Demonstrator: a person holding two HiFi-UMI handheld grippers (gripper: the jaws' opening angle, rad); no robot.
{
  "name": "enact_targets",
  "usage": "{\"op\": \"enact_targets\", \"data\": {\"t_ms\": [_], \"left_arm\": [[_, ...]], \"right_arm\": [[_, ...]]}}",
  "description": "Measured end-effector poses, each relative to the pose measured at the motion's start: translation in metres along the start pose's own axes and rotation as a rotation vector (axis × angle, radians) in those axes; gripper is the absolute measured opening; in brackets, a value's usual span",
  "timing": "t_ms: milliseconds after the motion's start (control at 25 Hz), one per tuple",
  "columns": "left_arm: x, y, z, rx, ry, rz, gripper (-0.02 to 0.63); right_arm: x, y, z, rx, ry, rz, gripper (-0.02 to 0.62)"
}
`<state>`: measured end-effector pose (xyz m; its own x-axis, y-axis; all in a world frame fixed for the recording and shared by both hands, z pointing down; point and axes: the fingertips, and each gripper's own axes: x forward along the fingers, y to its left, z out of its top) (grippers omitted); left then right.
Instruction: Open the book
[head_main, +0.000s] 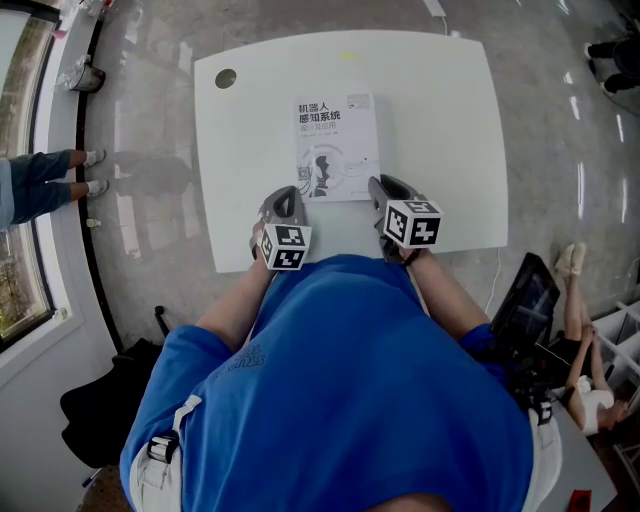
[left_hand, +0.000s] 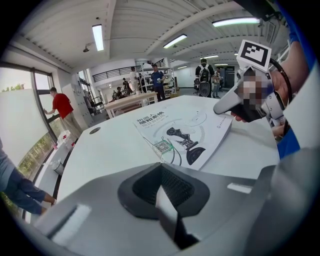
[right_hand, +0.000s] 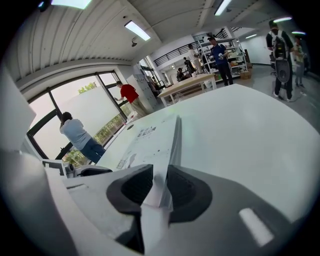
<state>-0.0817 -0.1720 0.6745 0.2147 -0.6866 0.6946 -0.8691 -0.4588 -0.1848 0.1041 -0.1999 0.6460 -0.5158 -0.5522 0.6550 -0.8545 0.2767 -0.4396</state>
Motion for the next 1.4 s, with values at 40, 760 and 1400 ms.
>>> {"op": "enact_targets", "data": {"t_ms": [40, 760, 1400], "left_arm": [[0.001, -0.001, 0.000, 0.001, 0.000, 0.001, 0.006], [0.009, -0.002, -0.002, 0.015, -0.002, 0.003, 0.006], [0.010, -0.003, -0.002, 0.024, -0.006, 0.000, 0.006]], "right_arm": [[-0.002, 0.000, -0.001, 0.006, -0.005, 0.007, 0.091], [-0.009, 0.000, -0.016, -0.025, 0.032, 0.021, 0.077], [-0.015, 0.002, -0.019, 0.113, 0.025, 0.101, 0.077]]}}
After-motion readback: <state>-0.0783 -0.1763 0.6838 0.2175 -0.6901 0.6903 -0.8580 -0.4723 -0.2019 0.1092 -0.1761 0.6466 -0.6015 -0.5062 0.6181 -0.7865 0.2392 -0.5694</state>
